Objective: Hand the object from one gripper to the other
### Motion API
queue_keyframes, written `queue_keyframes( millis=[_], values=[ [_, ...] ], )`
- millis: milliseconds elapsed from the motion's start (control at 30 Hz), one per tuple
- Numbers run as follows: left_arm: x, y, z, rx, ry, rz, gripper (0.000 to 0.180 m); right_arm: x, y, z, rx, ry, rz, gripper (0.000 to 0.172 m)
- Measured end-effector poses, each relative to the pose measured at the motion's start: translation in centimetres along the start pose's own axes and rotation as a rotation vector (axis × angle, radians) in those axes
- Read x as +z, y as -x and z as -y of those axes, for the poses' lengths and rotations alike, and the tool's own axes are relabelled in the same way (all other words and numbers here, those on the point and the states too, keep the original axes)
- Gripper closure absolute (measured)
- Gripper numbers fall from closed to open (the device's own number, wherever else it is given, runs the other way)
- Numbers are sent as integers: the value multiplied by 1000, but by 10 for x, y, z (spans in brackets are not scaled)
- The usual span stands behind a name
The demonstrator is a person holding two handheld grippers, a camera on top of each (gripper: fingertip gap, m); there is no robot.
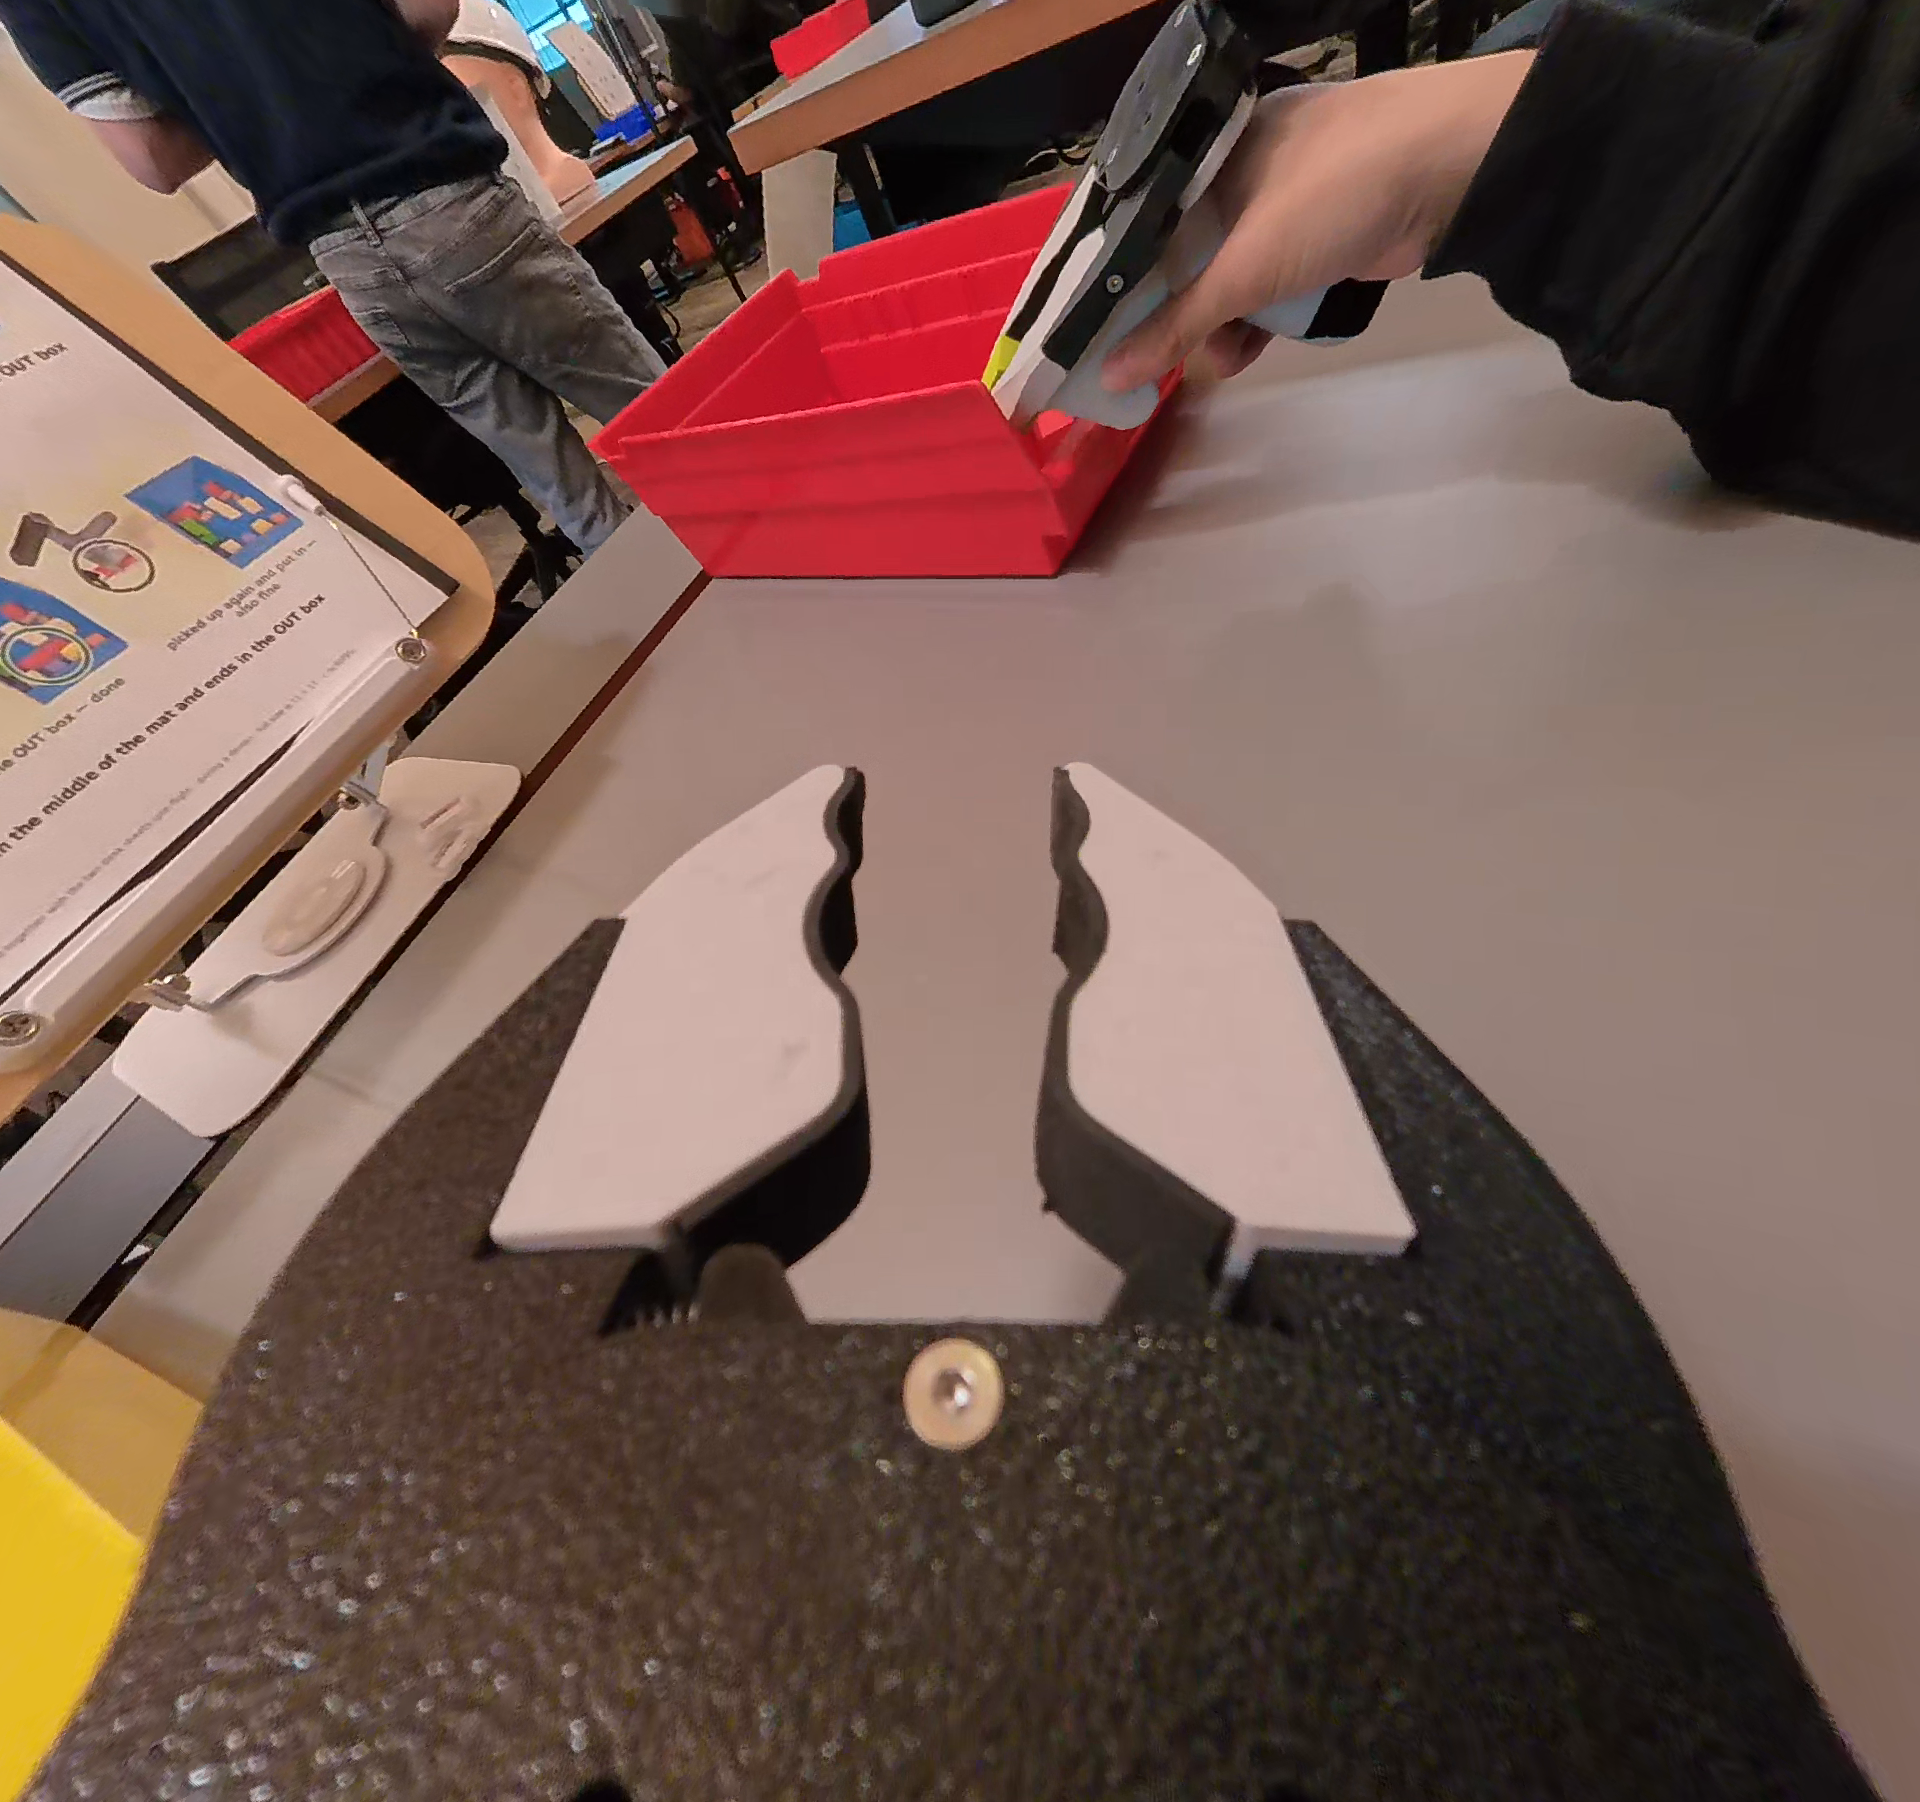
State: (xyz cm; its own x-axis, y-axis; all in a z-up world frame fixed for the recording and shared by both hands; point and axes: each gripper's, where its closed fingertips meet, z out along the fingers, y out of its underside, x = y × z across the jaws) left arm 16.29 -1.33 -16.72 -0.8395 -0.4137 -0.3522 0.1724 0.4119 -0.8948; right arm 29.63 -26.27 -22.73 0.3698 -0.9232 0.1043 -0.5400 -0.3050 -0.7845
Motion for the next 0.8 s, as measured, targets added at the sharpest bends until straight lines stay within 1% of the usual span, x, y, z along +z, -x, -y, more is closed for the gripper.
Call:
queue_keyframes(
  millis=[200,267,367,533,667,800],
  values=[
    [-3,1,-1,-20,1,-7,146,0,1,2,-19,-19,-9,140],
    [-4,2,0,-28,-7,-5,146,-1,2,7,-18,-42,-15,125],
    [-6,2,-1,-45,-12,0,146,-6,2,12,-16,-56,-24,120],
    [-12,5,-3,-67,-19,19,146,-20,-4,25,-1,-119,-42,104],
    [-25,22,-1,-97,-15,88,145,-33,-4,39,29,-200,-26,88],
    [-56,62,1,-169,3,246,145,-44,-5,52,30,-271,-36,81]
  ],
)
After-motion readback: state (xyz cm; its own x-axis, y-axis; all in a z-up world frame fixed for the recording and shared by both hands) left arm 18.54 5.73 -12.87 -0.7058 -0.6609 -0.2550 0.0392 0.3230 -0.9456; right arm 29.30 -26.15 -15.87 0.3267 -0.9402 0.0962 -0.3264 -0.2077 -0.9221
